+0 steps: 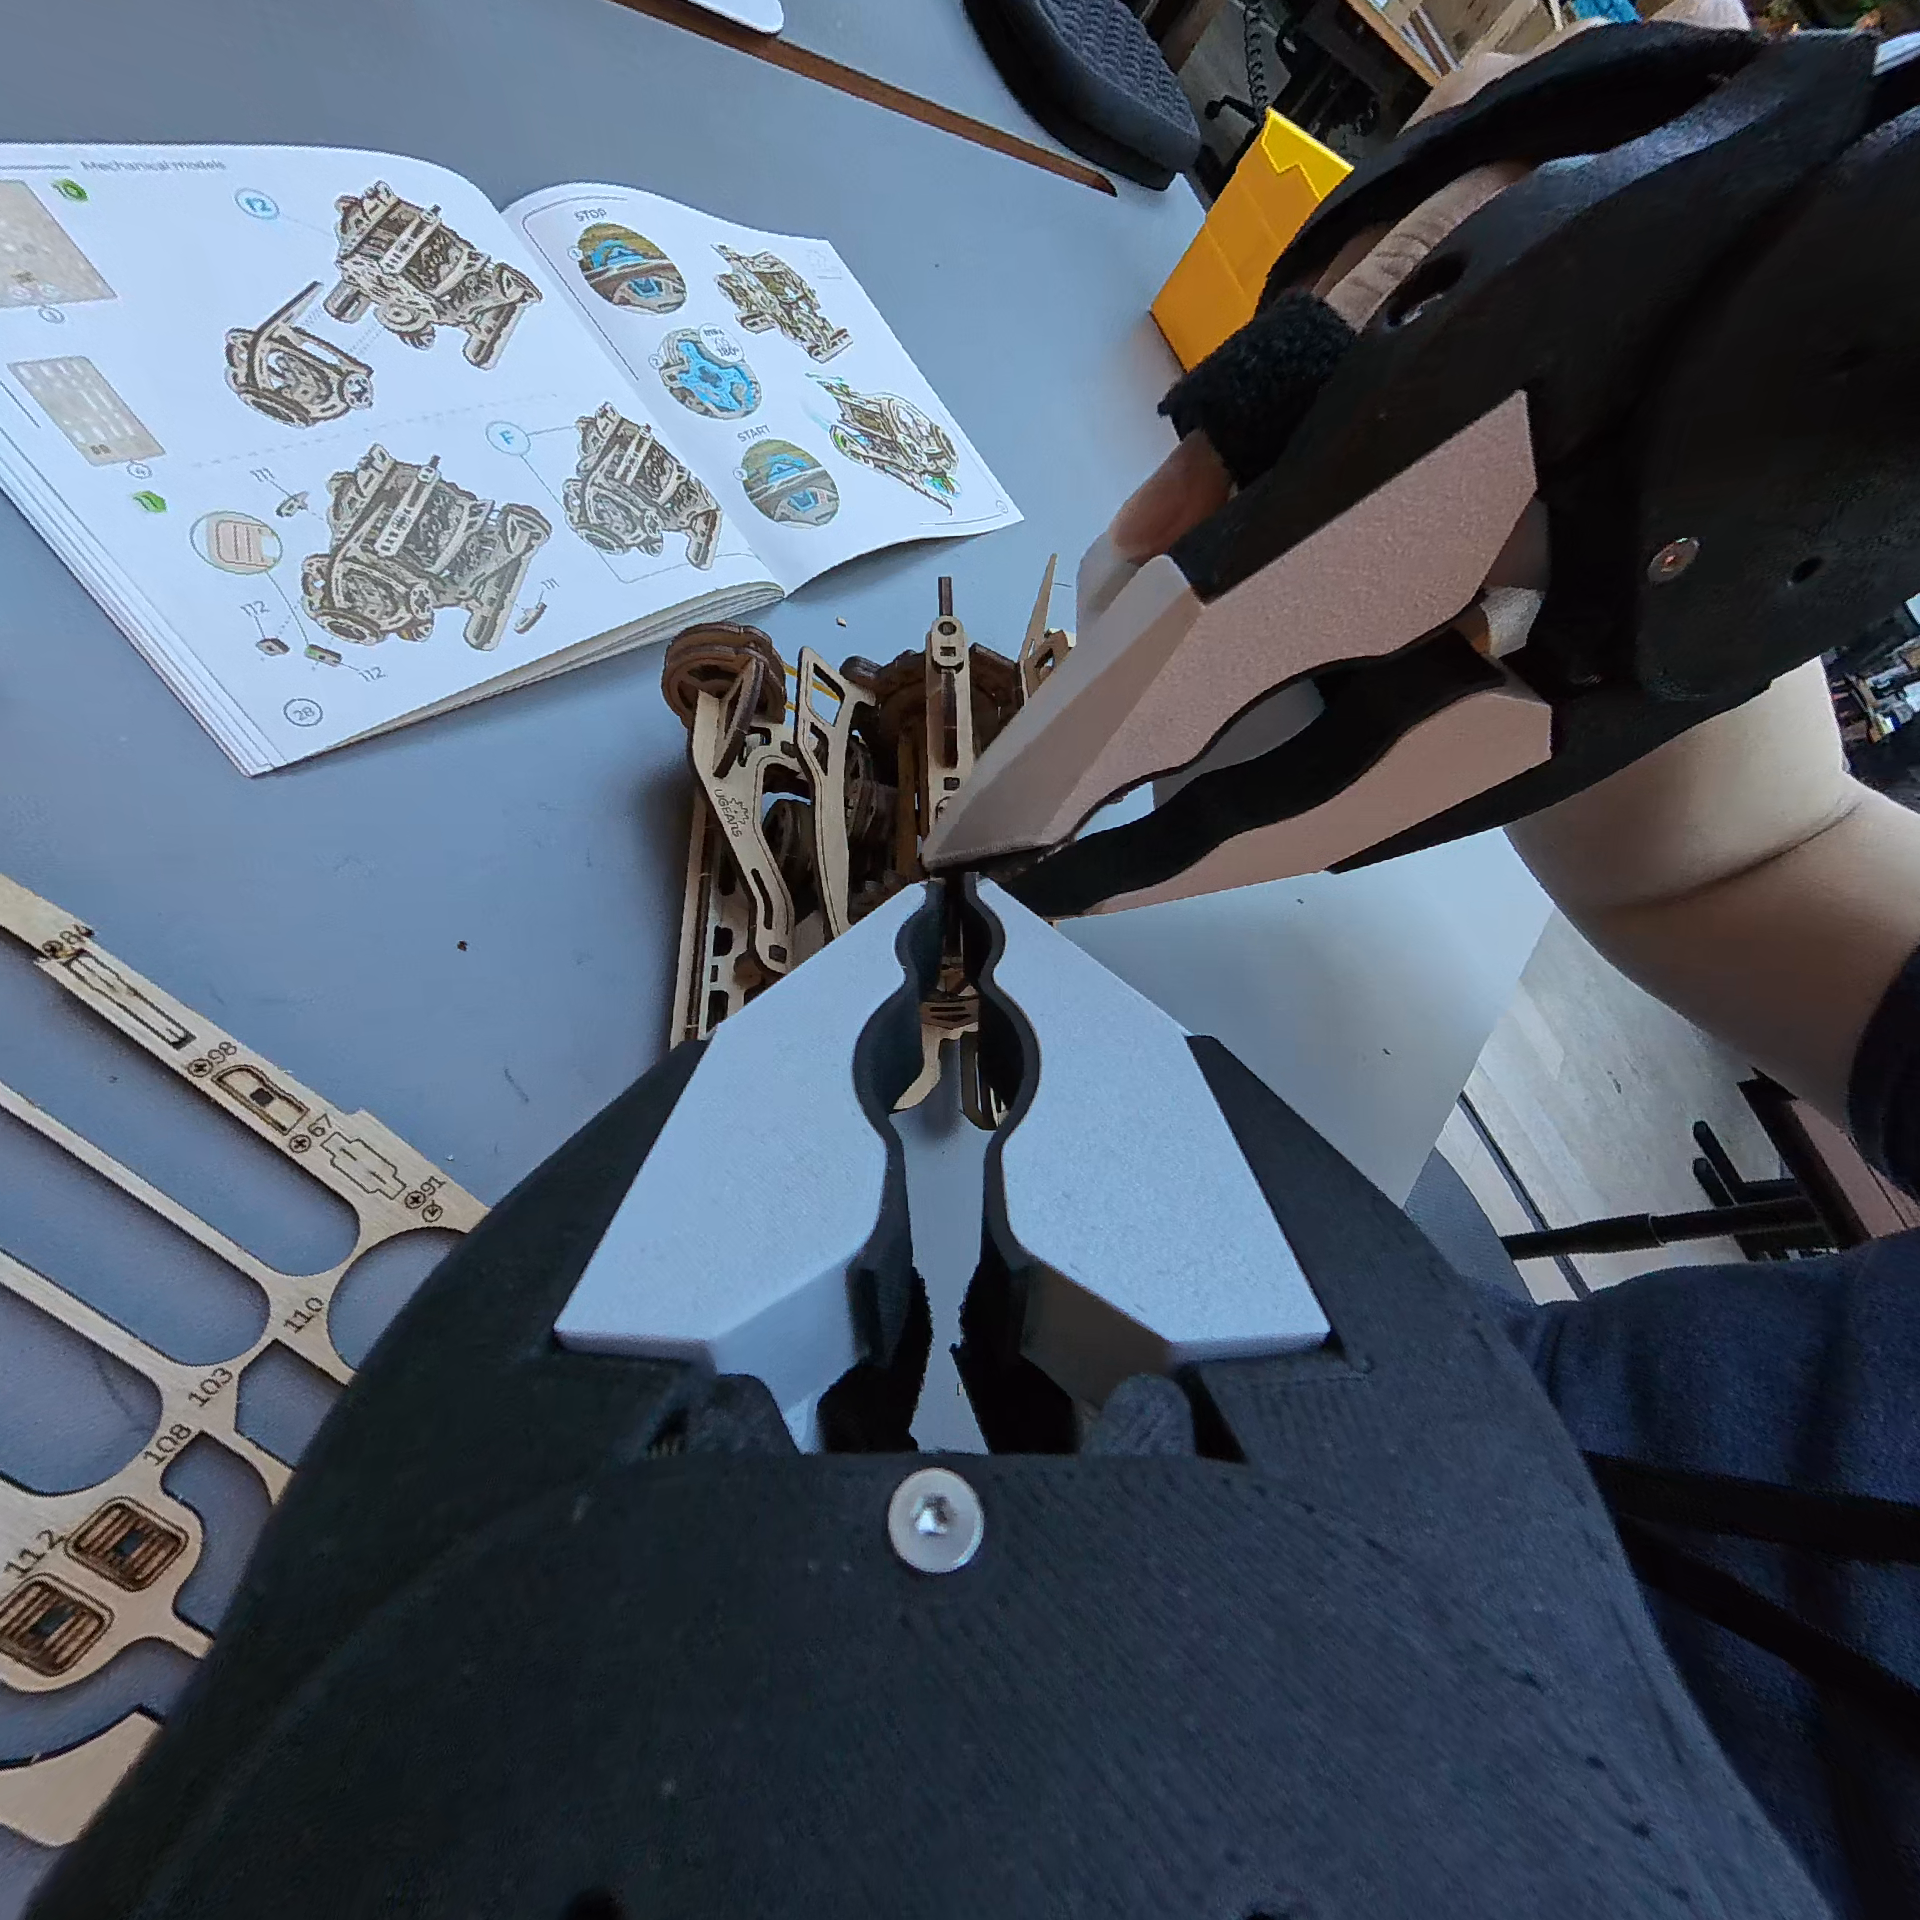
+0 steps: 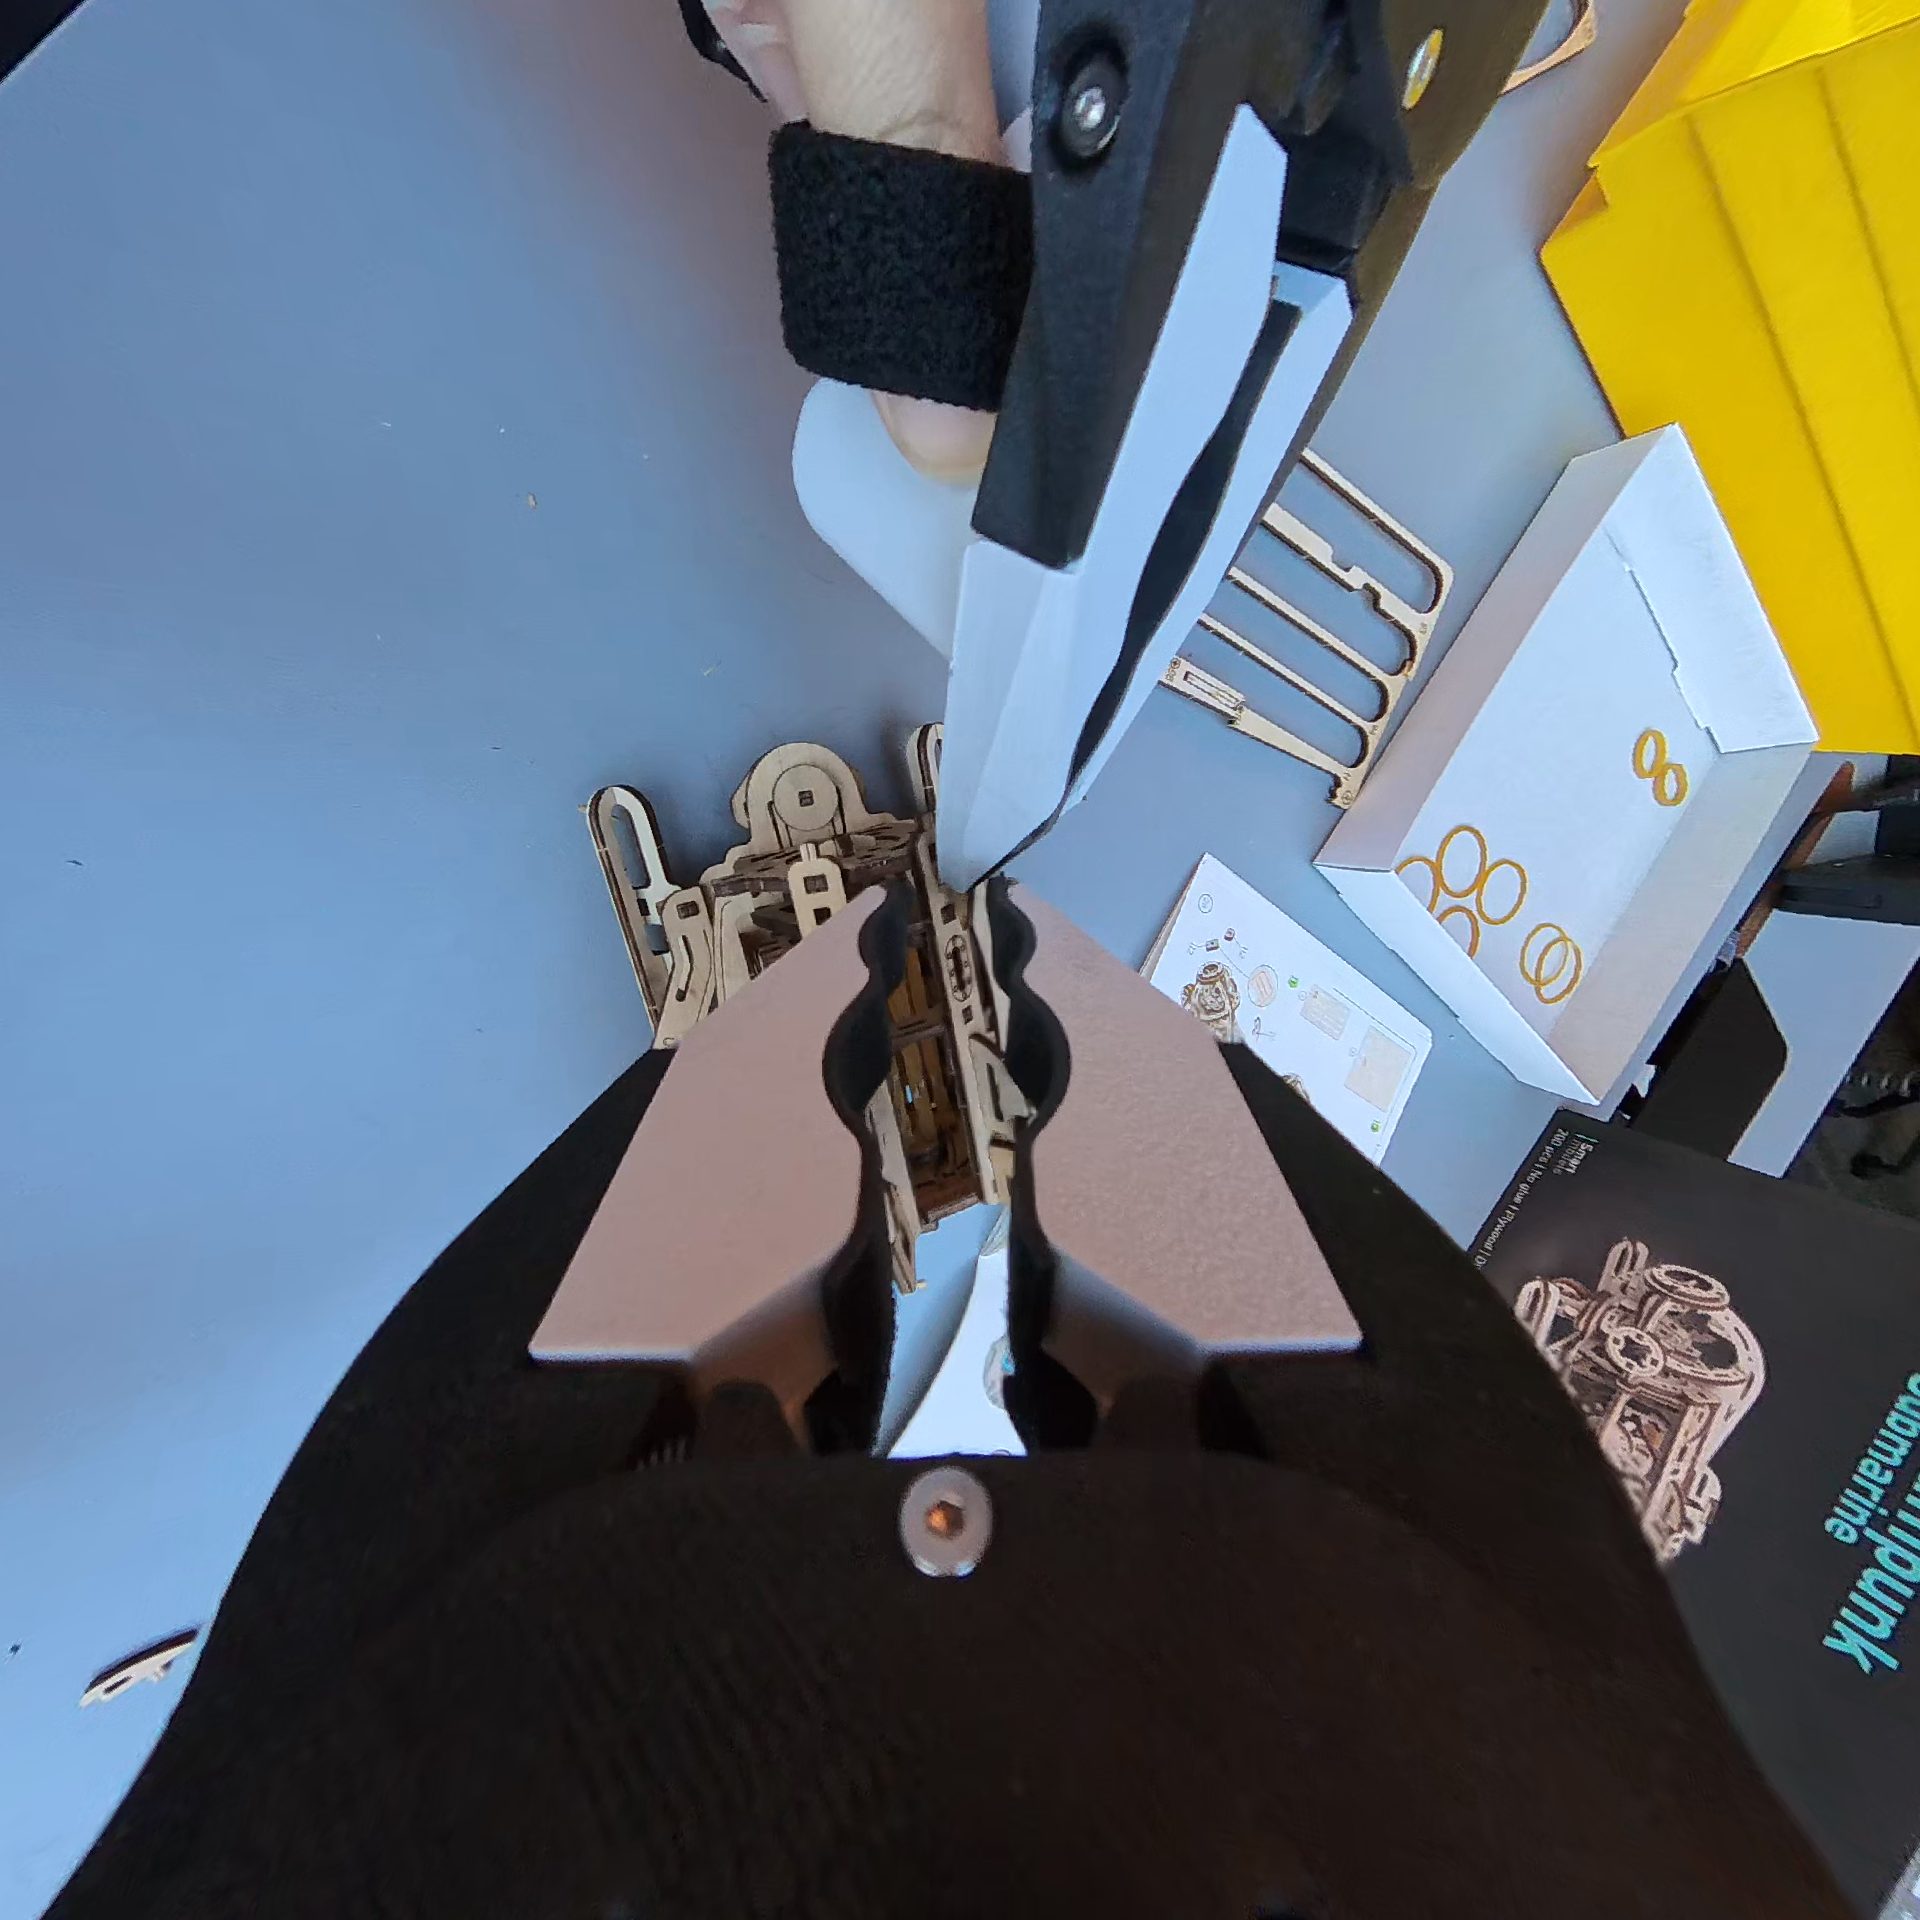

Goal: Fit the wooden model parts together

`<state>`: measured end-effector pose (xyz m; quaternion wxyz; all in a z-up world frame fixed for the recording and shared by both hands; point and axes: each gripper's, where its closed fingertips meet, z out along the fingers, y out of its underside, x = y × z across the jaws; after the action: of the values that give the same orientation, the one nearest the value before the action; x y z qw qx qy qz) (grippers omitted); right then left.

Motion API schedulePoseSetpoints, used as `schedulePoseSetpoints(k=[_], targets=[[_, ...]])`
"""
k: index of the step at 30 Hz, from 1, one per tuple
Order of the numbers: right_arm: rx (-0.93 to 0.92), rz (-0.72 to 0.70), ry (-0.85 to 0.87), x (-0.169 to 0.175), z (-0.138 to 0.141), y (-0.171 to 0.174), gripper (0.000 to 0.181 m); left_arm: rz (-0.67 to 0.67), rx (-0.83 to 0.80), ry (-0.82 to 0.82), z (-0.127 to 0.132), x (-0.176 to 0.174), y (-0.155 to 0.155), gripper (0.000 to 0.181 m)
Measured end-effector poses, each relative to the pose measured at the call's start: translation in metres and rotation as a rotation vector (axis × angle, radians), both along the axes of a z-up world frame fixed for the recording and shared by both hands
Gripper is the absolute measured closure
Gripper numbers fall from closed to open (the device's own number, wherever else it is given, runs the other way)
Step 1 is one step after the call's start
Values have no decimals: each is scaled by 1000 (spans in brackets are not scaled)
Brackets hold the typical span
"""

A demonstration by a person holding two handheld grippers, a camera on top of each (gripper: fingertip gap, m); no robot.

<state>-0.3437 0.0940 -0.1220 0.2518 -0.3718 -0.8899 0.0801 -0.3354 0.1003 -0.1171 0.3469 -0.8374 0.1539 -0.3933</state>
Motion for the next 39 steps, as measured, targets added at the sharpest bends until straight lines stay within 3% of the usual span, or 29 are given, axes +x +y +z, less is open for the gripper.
schedulePoseSetpoints(k=[1,39], targets=[[8,1,-2,-1,-1,0,167,0,0,0,0,0,0,181],[43,-85,124,1,0,1,173,-8,62,-13,8,-3,-3,175]])
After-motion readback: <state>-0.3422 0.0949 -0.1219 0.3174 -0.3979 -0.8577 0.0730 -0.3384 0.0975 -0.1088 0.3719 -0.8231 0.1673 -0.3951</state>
